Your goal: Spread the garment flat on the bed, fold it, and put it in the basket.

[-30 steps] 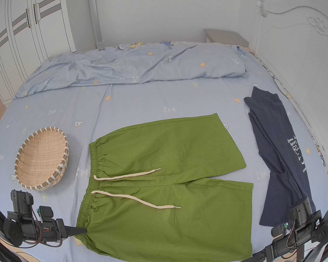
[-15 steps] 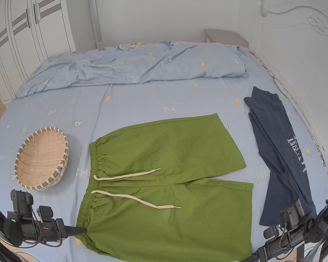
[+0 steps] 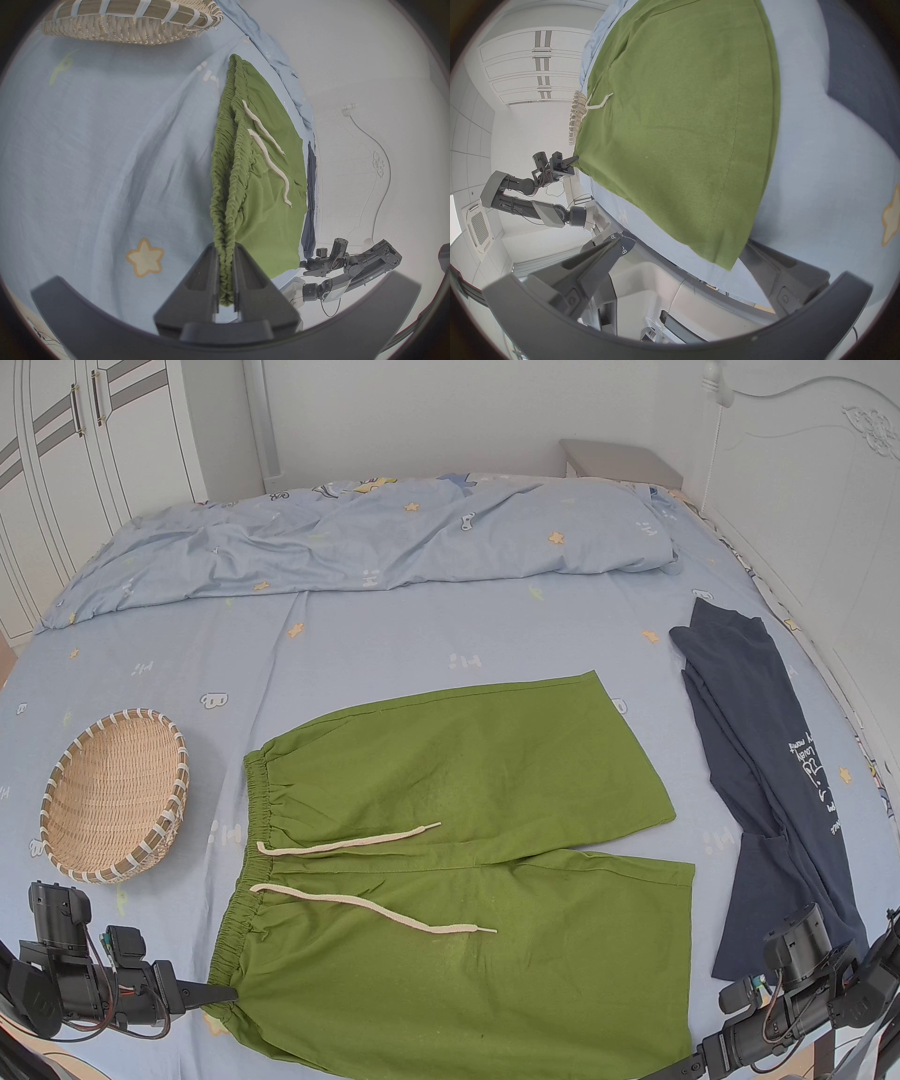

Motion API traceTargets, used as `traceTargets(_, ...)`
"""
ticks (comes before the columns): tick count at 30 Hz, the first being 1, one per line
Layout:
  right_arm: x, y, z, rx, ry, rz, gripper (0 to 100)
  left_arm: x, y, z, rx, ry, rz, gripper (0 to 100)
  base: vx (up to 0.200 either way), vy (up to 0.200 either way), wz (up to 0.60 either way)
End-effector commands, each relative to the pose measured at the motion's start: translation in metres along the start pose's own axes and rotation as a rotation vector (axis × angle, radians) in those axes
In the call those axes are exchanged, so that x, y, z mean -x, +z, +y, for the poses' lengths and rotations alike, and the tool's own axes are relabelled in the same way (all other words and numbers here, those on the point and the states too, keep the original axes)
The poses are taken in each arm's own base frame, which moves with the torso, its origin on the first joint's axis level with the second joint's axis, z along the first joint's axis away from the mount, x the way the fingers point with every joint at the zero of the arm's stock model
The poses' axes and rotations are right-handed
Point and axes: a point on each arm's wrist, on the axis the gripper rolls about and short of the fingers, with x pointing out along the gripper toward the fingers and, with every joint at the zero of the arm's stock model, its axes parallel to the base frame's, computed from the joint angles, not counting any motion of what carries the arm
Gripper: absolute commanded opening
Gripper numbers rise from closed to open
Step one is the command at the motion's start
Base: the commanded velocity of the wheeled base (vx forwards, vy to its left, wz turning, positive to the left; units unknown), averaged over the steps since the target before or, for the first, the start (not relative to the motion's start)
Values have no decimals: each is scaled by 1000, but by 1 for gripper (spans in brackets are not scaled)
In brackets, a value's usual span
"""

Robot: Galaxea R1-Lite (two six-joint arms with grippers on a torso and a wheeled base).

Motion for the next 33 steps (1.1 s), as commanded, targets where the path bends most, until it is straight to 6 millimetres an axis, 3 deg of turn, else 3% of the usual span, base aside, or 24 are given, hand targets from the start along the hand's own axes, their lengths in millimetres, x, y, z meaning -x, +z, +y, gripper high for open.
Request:
traceTargets(1,-1,-3,-1,-10,-4,15,0,1,-4,1,12,4,11,0,0,0,0)
traceTargets(18,6,-14,-2,-54,-26,51,0,5,-6,4,48,30,2,0,0,0,0)
traceTargets(25,35,-38,13,-4,0,-3,0,23,-23,-3,60,60,1,0,0,0,0)
traceTargets(33,41,-47,15,-6,-1,4,0,30,-40,-2,77,86,66,0,0,0,0)
